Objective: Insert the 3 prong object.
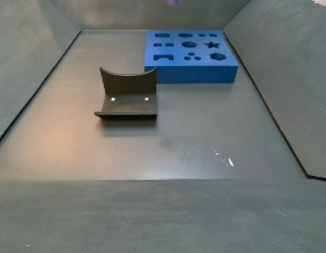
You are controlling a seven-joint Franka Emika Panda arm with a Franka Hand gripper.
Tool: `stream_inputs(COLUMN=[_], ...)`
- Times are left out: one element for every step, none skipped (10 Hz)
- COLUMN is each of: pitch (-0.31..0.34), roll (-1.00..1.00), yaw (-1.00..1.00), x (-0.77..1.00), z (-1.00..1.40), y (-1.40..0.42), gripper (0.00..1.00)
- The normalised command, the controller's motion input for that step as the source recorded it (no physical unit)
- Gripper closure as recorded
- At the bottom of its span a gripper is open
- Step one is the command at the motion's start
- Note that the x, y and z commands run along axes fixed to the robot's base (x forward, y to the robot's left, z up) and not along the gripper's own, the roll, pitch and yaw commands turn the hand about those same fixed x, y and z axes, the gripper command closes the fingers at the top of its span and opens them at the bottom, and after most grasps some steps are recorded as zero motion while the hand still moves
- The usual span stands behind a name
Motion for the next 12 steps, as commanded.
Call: stream_inputs(pitch=[0.040, 0.000, -0.043, -0.073, -0.071, -0.149, -0.379, -0.434, -0.431, -0.426, -0.336, -0.171], roll=[0.00, 0.00, 0.00, 0.00, 0.00, -0.08, -0.29, -0.41, -0.43, -0.43, -0.39, -0.20], yaw=[-0.60, -0.58, -0.55, -0.57, -0.58, -0.61, -0.30, -0.01, 0.00, 0.00, -0.03, -0.34], x=[-0.43, -0.55, -0.70, -0.76, -0.75, -0.61, -0.25, -0.11, -0.08, -0.06, 0.00, 0.12], z=[-0.47, -0.53, -0.57, -0.59, -0.59, -0.51, -0.18, 0.00, 0.00, 0.00, -0.09, -0.21], y=[0.35, 0.35, 0.34, 0.29, 0.28, 0.19, 0.35, 0.58, 0.61, 0.61, 0.61, 0.51], gripper=[1.00, 1.00, 1.00, 1.00, 1.00, 1.00, 1.00, 1.00, 1.00, 1.00, 1.00, 1.00])
